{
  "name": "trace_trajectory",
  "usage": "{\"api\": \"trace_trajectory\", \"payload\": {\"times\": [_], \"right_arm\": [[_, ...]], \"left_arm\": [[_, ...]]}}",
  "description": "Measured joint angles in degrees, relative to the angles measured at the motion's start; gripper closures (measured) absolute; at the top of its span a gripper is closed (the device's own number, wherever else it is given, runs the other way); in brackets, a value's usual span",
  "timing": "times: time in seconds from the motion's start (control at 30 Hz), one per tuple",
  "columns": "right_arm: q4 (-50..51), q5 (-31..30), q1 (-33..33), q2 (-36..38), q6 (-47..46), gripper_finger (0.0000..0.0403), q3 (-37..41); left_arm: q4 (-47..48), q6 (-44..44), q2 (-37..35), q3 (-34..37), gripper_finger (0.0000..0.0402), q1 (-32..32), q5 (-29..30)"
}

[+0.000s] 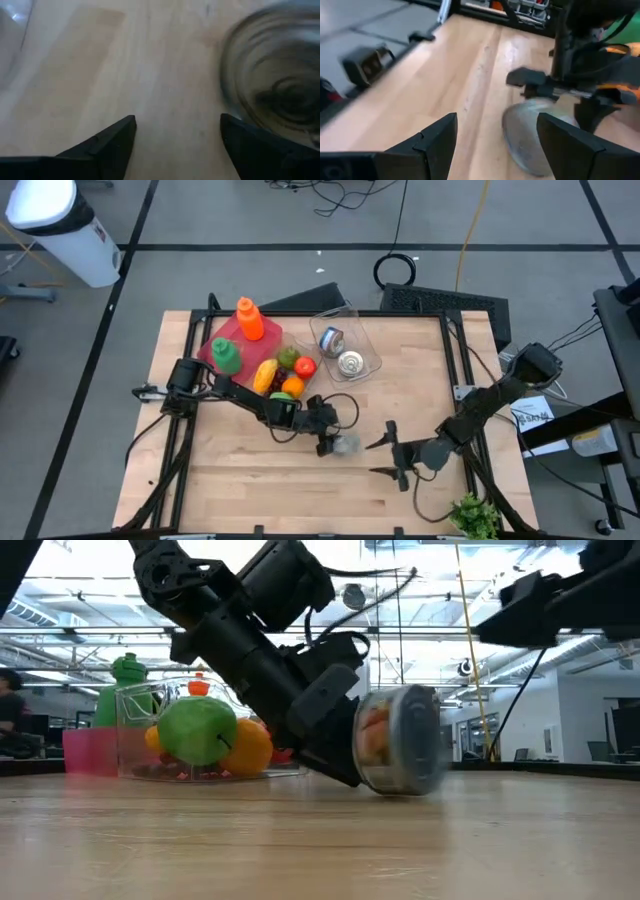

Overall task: Pick & Place Food Item
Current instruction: Put the green tuna can into the right transparent bin

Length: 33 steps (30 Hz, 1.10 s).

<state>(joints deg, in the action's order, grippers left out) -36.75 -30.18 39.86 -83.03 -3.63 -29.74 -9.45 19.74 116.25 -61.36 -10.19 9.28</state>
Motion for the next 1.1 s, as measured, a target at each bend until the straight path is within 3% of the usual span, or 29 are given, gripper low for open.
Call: {"api": "trace_trajectory", "payload": {"times": [0.17,0.37,0.77,1.1], "right_arm": [[0.17,-1.34,-1.2,-6.22,8.92,0.0147,-3.87],[2.21,-10.66,-2.86,-8.76,14.33,0.0147,-5.48],[1.79,-10.2,-3.34,-6.73,-30.76,0.0147,-5.79],[13.34,-11.88,-3.08,-6.87,-44.22,0.0147,-5.76]], "left_arm": [[1.15,-0.55,-0.02,0.06,0.0101,0.06,0.24],[1.09,-0.3,-0.04,0.06,0.0101,0.08,0.26],[-1.28,1.55,-0.04,0.04,0.0101,0.11,1.64],[-1.44,3.53,-0.04,0.04,0.0101,0.11,1.81]]}}
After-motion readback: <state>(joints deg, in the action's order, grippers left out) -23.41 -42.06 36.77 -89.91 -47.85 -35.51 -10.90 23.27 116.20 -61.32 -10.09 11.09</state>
